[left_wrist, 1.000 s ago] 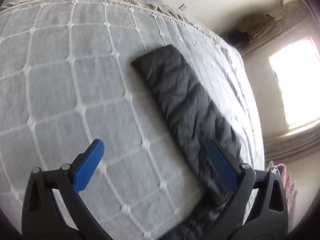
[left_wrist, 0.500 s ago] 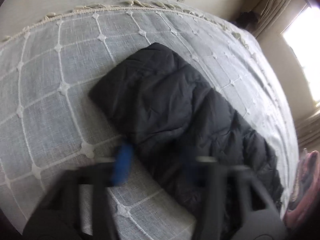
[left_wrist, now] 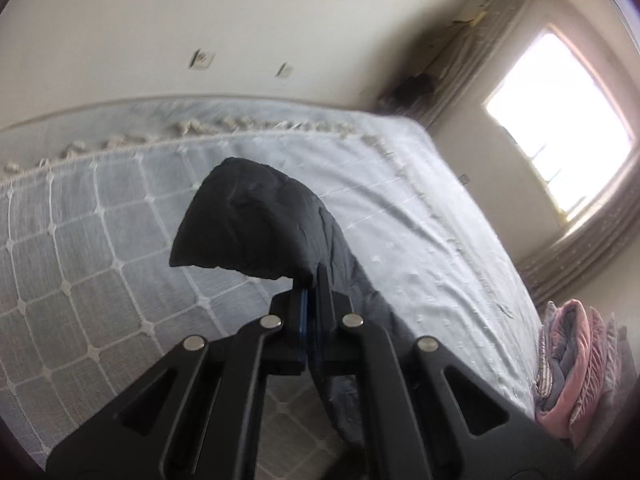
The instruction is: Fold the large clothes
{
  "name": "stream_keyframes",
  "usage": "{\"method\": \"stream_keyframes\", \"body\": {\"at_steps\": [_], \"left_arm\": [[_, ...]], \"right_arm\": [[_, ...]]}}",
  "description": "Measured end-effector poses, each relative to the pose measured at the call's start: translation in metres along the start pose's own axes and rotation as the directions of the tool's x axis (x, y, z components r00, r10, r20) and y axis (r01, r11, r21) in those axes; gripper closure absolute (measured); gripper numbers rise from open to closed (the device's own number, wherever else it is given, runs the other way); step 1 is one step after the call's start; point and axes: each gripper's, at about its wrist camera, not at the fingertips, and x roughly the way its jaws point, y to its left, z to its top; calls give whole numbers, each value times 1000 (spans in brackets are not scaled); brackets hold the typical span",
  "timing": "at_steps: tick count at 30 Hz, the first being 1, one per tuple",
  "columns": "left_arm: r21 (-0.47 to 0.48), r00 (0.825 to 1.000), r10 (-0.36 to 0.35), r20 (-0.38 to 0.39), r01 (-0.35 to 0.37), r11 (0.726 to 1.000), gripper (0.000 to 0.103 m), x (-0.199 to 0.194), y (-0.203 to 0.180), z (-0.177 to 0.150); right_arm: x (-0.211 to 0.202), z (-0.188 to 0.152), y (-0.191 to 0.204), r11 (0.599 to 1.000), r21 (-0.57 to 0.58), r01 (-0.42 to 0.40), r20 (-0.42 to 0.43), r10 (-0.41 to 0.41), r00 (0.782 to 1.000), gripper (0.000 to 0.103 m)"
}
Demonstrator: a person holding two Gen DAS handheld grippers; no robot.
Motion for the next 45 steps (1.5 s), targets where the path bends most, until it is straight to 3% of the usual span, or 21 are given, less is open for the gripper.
{"method": "stream_keyframes", "body": {"at_steps": [4, 8, 12, 14, 17, 18, 21, 26, 30, 32, 33, 34, 35, 36, 38, 39, 40, 42, 45], "left_arm": [[48, 995, -95, 18, 94, 994, 100, -15, -56, -15], [191, 977, -213, 1, 209, 959, 100, -35, -133, -50], [316, 942, -328, -74, 334, 888, 100, -56, -204, -100], [373, 921, -363, -140, 389, 842, 100, -62, -239, -137], [451, 905, -372, -207, 426, 785, 100, -60, -268, -183], [482, 899, -369, -236, 438, 759, 100, -56, -280, -206], [523, 892, -324, -316, 448, 725, 100, -36, -293, -255], [591, 892, -218, -395, 428, 684, 100, -2, -304, -324], [634, 882, -100, -460, 406, 658, 98, 22, -302, -372], [663, 879, -52, -474, 395, 636, 88, 27, -299, -387], [690, 881, -32, -472, 391, 609, 84, 27, -298, -394], [709, 883, -21, -469, 390, 587, 73, 24, -301, -399], [737, 885, -9, -465, 393, 550, 60, 21, -303, -405], [768, 890, 9, -456, 389, 509, 54, 17, -305, -411], [830, 909, 45, -415, 358, 428, 51, 9, -310, -417], [874, 927, 61, -370, 324, 362, 51, 2, -314, -424], [893, 936, 56, -348, 313, 324, 51, -6, -316, -426], [897, 933, 40, -358, 332, 292, 47, -15, -319, -430], [876, 913, 63, -403, 365, 315, 41, -13, -318, -432]], "right_arm": [[-1, 0, -2, 997, 32, -76, -36, 77, 996, 21], [-6, 2, -5, 997, 42, -59, -18, 60, 998, 21], [-11, 5, -15, 998, 59, -19, -8, 20, 1000, 21], [-12, 7, -17, 997, 28, 71, 5, -71, 997, 21], [-16, 9, -15, 986, -11, 169, 37, -168, 985, 21], [-19, 9, -14, 978, -32, 207, 58, -205, 977, 21], [-27, 10, -11, 957, -78, 280, 101, -272, 957, 21], [-36, 14, -23, 935, -58, 350, 121, -342, 932, 21], [-30, 12, -23, 941, -66, 332, 94, -326, 941, 21], [-28, 13, -22, 937, -75, 340, 91, -333, 939, 21], [-26, 12, -21, 937, -77, 342, 90, -335, 938, 21], [-26, 12, -21, 939, -80, 336, 87, -329, 940, 21], [-27, 12, -21, 941, -80, 329, 84, -322, 943, 21], [-28, 12, -21, 942, -78, 325, 84, -319, 944, 21], [-30, 12, -21, 941, -77, 330, 90, -323, 942, 21], [-30, 12, -21, 939, -77, 335, 91, -328, 940, 21], [-31, 12, -21, 936, -80, 344, 95, -336, 937, 21], [-31, 12, -21, 934, -80, 348, 98, -340, 935, 21], [-32, 13, -23, 935, -72, 349, 99, -341, 935, 21]]}}
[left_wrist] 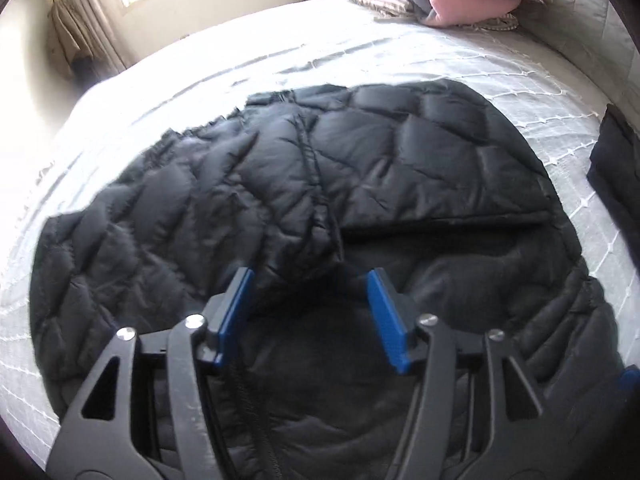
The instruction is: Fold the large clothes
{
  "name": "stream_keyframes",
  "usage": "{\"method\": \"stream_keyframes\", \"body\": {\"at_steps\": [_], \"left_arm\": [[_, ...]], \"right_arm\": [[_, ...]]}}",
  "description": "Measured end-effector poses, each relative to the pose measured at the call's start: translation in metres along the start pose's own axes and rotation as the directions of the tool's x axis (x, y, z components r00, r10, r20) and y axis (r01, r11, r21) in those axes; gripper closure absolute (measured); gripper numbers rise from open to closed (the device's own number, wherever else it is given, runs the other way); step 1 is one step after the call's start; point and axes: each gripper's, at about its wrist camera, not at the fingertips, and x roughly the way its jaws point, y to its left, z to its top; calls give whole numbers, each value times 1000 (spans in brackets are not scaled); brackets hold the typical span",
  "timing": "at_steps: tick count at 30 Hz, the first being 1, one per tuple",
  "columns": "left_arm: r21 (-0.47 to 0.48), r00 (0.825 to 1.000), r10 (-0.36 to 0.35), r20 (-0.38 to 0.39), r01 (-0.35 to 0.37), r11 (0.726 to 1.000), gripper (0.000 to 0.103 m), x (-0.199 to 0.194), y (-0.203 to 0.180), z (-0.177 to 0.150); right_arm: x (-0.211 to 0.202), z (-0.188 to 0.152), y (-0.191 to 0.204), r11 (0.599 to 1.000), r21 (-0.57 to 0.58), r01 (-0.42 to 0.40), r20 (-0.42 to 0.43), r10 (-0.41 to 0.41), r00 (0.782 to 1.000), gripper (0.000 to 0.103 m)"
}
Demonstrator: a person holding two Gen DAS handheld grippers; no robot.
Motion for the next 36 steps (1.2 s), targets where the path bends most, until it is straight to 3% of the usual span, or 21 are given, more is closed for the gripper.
{"method": "stream_keyframes", "body": {"at_steps": [3, 5, 7, 12, 14, 16, 18, 20, 23, 25, 28, 30, 35, 36], "left_arm": [[-19, 996, -21, -87, 19, 1000, 41, 20, 0, -6], [-55, 994, -54, -98, 48, 997, 41, 27, 6, -10], [-99, 991, -104, -83, 96, 990, 41, 23, 14, -11], [-198, 961, -278, -4, 272, 942, 41, -25, 39, -17], [-202, 943, -327, 56, 331, 922, 30, -57, 53, -27], [-204, 938, -329, 109, 345, 916, 22, -84, 68, -35], [-235, 935, -317, 161, 349, 907, 22, -111, 94, -56], [-284, 941, -295, 163, 331, 900, 21, -124, 121, -75], [-414, 980, -160, 116, 194, 889, 21, -141, 174, -135], [-469, 993, -84, 82, 113, 876, 21, -151, 201, -170], [-484, 994, -10, 107, 61, 873, 21, -182, 219, -217], [-478, 992, 76, 99, -20, 878, 13, -202, 219, -247], [-494, 979, 139, 150, -47, 868, 11, -231, 225, -295], [-495, 970, 174, 172, -68, 866, 11, -240, 222, -305]], "right_arm": [[1, 0, 0, 1000, -2, 9, -1, -9, 1000, 21], [2, -1, 0, 1000, -5, 11, -5, -11, 1000, 21], [2, -1, 0, 1000, -9, 13, -8, -13, 1000, 21], [3, -2, -2, 1000, -5, 11, -12, -11, 1000, 21], [2, -2, -3, 1000, -3, 8, -10, -8, 1000, 21], [2, -1, -4, 1000, 2, 12, -8, -12, 1000, 21], [3, -2, -4, 1000, 3, 12, -10, -12, 1000, 21], [5, -2, -3, 1000, -3, 4, -16, -4, 1000, 21], [5, -2, -4, 999, -6, -48, -23, 47, 999, 21], [3, -1, -4, 998, 4, -69, -12, 69, 998, 21], [-7, 1, 0, 996, -14, -88, 29, 89, 996, 21], [-15, 0, 8, 993, -56, -100, 59, 104, 993, 21], [-45, -11, 25, 979, -146, -142, 127, 161, 979, 21], [-55, -18, 25, 979, -153, -137, 150, 160, 976, 21]]}}
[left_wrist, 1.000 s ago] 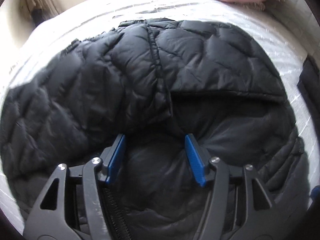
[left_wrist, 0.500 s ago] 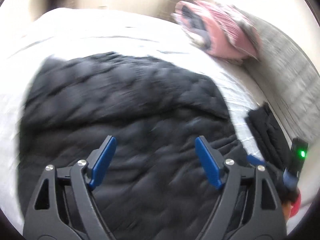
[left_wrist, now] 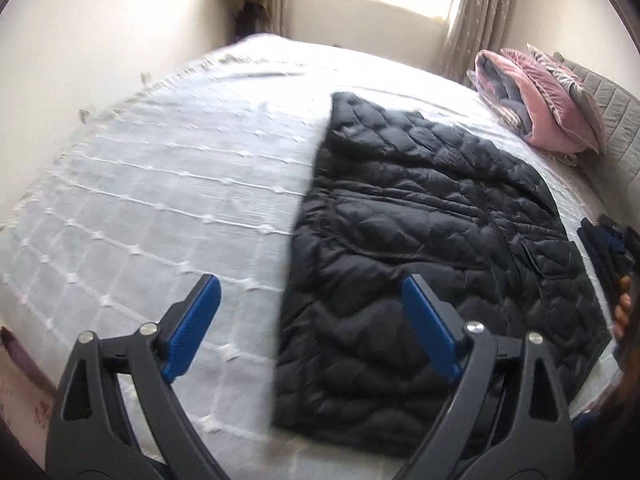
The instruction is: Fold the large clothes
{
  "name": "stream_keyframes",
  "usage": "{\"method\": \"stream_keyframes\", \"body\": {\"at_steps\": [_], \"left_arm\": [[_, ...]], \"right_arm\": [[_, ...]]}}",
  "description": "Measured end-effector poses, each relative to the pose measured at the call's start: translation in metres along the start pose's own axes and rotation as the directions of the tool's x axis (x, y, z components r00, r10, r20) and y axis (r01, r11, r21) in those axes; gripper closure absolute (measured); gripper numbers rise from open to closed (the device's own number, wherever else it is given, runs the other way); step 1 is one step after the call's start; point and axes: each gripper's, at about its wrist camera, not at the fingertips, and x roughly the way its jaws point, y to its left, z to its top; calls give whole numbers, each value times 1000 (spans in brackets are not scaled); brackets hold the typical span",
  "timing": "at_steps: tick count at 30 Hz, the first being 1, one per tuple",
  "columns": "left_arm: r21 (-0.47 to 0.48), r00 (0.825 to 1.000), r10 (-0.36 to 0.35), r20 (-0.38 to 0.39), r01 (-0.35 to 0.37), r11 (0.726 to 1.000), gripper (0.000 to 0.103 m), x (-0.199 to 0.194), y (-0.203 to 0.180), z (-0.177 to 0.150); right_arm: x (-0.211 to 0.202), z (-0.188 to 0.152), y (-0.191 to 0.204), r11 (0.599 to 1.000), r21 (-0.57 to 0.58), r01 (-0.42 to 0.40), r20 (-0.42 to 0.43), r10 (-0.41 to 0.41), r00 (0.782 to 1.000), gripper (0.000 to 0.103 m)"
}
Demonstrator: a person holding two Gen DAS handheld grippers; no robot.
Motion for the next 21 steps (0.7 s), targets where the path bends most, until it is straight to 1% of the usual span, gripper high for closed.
{"method": "stream_keyframes", "body": {"at_steps": [1, 2, 3, 4, 5, 6, 7, 8, 9, 10, 11, 12, 13, 14, 15, 17, 18, 19, 20, 21], "left_arm": [[6, 1000, 5, 28, -5, 1000, 9, -8, 3, -6], [17, 999, -1, 48, 0, 1000, 4, -15, 6, -12], [28, 998, -11, 65, 9, 1000, 1, -19, 6, -18], [39, 997, -24, 76, 21, 999, 0, -19, 7, -24], [48, 996, -37, 78, 33, 998, 0, -18, 7, -30], [59, 997, -53, 63, 50, 997, 0, -15, 9, -36], [69, 998, -63, 13, 62, 996, 0, -7, 11, -40], [67, 997, -65, -31, 67, 995, 0, -1, 13, -43], [52, 994, -58, -93, 63, 997, 0, 10, 15, -44], [22, 988, -45, -151, 49, 999, 0, 20, 18, -45], [15, 986, -41, -160, 44, 999, 0, 23, 18, -47], [27, 990, -21, -139, 25, 999, 0, 21, 17, -48], [45, 995, 14, -104, -9, 999, 0, 17, 15, -50], [60, 996, 41, -80, -37, 998, 0, 15, 13, -50], [66, 996, 48, -77, -43, 997, 0, 14, 11, -51], [52, 993, 21, -118, -15, 999, 0, 19, 12, -50], [24, 990, 20, -139, -17, 1000, 0, 23, 16, -49], [17, 989, 32, -144, -29, 999, 1, 25, 17, -49], [16, 987, 47, -155, -45, 999, 1, 28, 19, -50], [8, 984, 47, -172, -46, 999, 3, 30, 22, -52]], "right_arm": [[-13, -9, 2, 1000, -6, 4, 29, -3, 1000, 21], [-29, -20, 2, 1000, -6, -2, 59, 2, 998, 21], [-45, -34, -2, 999, 4, -35, 86, 34, 996, 17], [-61, -49, -8, 996, 24, -85, 110, 82, 991, 9], [-76, -62, -17, 991, 53, -121, 131, 113, 985, 3], [-88, -73, -27, 989, 84, -120, 146, 107, 983, 0], [-97, -82, -37, 991, 106, -86, 151, 69, 986, 0], [-104, -88, -45, 993, 118, -7, 131, -8, 991, 0], [-107, -91, -53, 987, 120, 103, 96, -115, 989, 0], [-112, -95, -59, 973, 112, 201, 79, -211, 974, 0], [-118, -98, -64, 958, 100, 270, 79, -278, 957, 0], [-122, -100, -66, 950, 93, 300, 82, -307, 948, 0], [-134, -103, -68, 940, 85, 331, 94, -338, 936, 0], [-144, -106, -69, 938, 86, 336, 113, -344, 932, 0], [-154, -109, -68, 938, 87, 337, 141, -346, 927, 0], [-170, -118, -68, 939, 109, 325, 220, -342, 914, 0], [-170, -118, -71, 945, 126, 302, 209, -323, 923, 0], [-166, -117, -76, 954, 138, 266, 167, -288, 943, 0], [-158, -115, -85, 967, 154, 204, 97, -221, 971, 0], [-152, -113, -91, 971, 171, 168, 70, -182, 981, 0]]}}
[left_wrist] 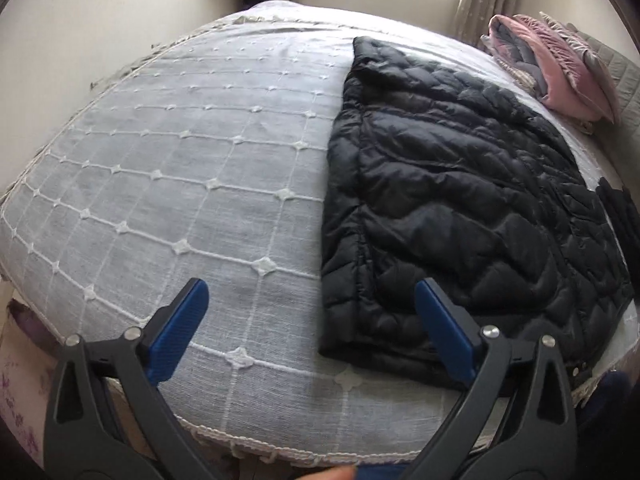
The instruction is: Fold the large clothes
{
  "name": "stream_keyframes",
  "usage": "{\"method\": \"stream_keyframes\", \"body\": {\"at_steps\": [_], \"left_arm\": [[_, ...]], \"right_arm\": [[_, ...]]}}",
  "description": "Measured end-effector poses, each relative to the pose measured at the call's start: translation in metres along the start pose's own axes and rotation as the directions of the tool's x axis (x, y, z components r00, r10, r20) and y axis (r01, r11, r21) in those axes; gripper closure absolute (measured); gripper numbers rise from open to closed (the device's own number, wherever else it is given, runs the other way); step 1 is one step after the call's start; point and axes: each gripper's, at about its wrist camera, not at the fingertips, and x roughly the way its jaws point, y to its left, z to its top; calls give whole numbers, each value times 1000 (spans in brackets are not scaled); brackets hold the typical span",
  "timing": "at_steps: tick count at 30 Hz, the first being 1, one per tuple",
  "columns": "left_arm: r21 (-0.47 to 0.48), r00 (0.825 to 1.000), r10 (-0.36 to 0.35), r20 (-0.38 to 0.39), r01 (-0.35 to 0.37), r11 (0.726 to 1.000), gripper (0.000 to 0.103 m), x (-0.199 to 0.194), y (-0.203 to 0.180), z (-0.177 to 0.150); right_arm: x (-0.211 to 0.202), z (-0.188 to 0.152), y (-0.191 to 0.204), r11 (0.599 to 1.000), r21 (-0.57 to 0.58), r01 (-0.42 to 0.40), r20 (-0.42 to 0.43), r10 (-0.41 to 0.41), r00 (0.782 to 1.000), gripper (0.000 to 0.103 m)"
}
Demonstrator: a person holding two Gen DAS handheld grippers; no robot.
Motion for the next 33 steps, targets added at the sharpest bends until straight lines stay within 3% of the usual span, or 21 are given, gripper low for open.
{"method": "stream_keyframes", "body": {"at_steps": [2, 3, 5, 7, 10, 13, 14, 18, 20, 23, 25, 27, 30, 33], "left_arm": [[-47, 997, -49, -55, 46, 998, 14, 8, 8, -4], [-74, 993, -78, -89, 71, 995, 17, 14, 11, -7], [-116, 983, -107, -148, 90, 989, 36, 25, 15, -13], [-145, 974, -142, -177, 117, 983, 43, 33, 15, -19], [-129, 971, -166, -174, 145, 981, 53, 31, 7, -20], [-181, 946, -252, -202, 217, 959, 68, 34, 5, -20], [-181, 945, -251, -209, 215, 960, 71, 35, 2, -20], [-154, 947, -240, -214, 210, 966, 83, 37, -6, -20], [-166, 947, -238, -214, 205, 965, 90, 37, -5, -20], [-241, 949, -256, -184, 209, 948, 93, 37, 4, -18], [-245, 957, -244, -158, 202, 948, 94, 33, 5, -17], [-251, 961, -242, -130, 204, 946, 94, 23, 7, -18], [-247, 969, -231, -84, 205, 947, 95, 6, 8, -16], [-241, 973, -226, -55, 206, 948, 95, -6, 7, -13]], "right_arm": [[14, -2, -19, 992, 114, -60, -38, 64, 997, 0], [24, -3, -27, 986, 158, -52, -73, 65, 995, 0], [49, -9, -43, 972, 232, -16, -165, 55, 985, 0], [69, -16, -58, 951, 309, 14, -251, 67, 966, 10], [83, -25, -75, 902, 429, -43, -271, 175, 946, 24], [89, -27, -76, 891, 452, -36, -290, 185, 939, 29], [89, -26, -75, 888, 456, -54, -284, 202, 937, 30], [100, -31, -69, 873, 478, -96, -303, 267, 915, 55], [110, -36, -67, 860, 499, -106, -323, 298, 898, 59], [111, -39, -68, 849, 518, -102, -320, 303, 898, 63], [111, -39, -69, 850, 518, -101, -321, 302, 898, 83], [105, -39, -69, 847, 516, -126, -293, 313, 903, 94], [80, -30, -62, 867, 471, -163, -227, 298, 927, 98], [66, -25, -57, 870, 456, -186, -206, 307, 929, 99]]}}
